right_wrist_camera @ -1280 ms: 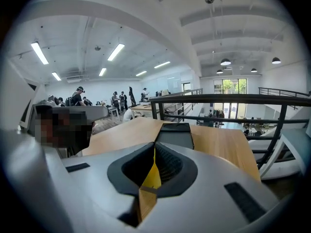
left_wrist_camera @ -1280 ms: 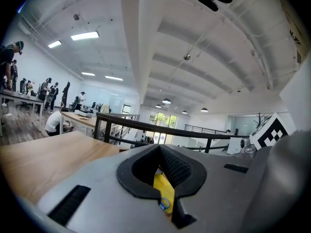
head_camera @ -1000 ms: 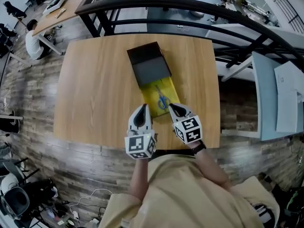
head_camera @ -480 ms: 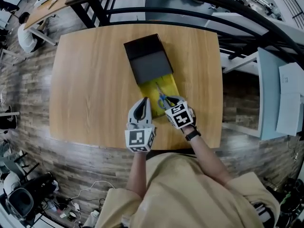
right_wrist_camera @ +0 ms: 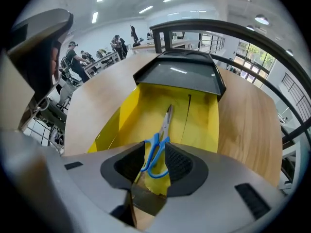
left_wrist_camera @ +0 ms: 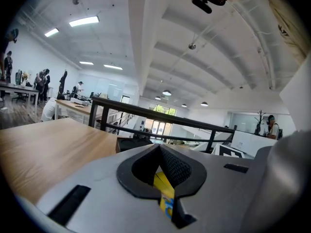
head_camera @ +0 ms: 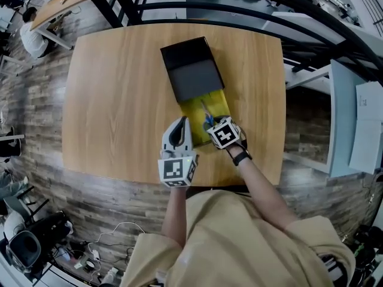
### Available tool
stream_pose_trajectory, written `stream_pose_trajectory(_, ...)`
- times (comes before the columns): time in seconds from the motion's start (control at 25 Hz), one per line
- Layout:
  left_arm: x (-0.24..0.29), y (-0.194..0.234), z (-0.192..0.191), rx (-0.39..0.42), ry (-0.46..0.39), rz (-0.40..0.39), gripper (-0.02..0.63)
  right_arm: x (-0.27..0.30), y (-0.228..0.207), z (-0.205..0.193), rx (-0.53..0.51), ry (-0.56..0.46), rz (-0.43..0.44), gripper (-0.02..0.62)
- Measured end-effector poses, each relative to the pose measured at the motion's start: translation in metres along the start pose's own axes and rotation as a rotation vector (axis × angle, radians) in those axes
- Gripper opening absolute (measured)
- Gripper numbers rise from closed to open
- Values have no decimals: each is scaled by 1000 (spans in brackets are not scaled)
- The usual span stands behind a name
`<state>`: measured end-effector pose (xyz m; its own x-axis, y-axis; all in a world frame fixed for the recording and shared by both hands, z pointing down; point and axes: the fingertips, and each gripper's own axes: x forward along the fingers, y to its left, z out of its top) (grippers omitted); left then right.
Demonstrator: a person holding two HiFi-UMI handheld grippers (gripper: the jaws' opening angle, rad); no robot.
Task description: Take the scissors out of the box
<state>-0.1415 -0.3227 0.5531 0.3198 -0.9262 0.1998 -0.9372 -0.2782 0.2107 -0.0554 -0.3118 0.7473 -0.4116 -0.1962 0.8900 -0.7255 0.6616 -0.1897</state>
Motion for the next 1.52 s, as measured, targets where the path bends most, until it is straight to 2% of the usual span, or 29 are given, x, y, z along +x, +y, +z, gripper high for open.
stream_pose_trajectory(0.16, -1, 2, -1, -18, -1, 10, 12, 15, 12, -12, 53, 102, 60, 109)
stream_pose_trajectory(0.28, -1, 1, 4, -16, -13, 6, 12, 17, -2, -18, 41, 155, -17, 120)
stream_pose_trajectory(0.36, -3, 3, 6, -16, -18, 10, 12, 17, -14, -12, 7, 146, -87, 120)
stream_pose_trajectory(0.48, -6, 8, 8, -19, -20, 20, 12, 19, -20, -2, -26, 120, -136, 120)
stream_pose_trajectory(0.56, -9, 9, 8, -20, -19, 23, 12, 19, -19, 1, -19, 101, -131, 120)
stream_pose_trajectory(0.68, -14, 12, 9, -17, -18, 27, 12, 23, -2, -3, 32, 106, -46, 118)
stream_pose_trajectory(0.8, -19, 13, 10, -12, -16, 31, 12, 19, -20, -1, -27, 125, -126, 91)
stream_pose_trajectory(0.88, -24, 11, 12, -8, -19, 29, 12, 19, -15, 1, -21, 101, -94, 87)
stream_pose_trajectory(1.0, -31, 8, 15, 5, -27, 23, 12, 17, 5, -7, 62, 82, 2, 86)
stream_pose_trajectory(1.08, -36, 6, 17, 12, -33, 22, 12, 11, 19, -2, 98, 32, 65, 86)
stream_pose_trajectory(1.12, -38, 5, 18, 14, -36, 21, 12, 5, 18, 1, 93, 9, 52, 84)
stream_pose_trajectory(1.24, -45, 1, 20, 15, -39, 15, 12, -22, -10, 4, 25, -42, -121, 84)
stream_pose_trajectory(1.28, -47, -1, 22, 17, -42, 11, 12, -31, -12, 4, 22, -59, -143, 84)
stream_pose_trajectory(1.52, -62, -18, 34, 52, -72, -15, 12, -78, -5, 4, 56, -205, -160, 84)
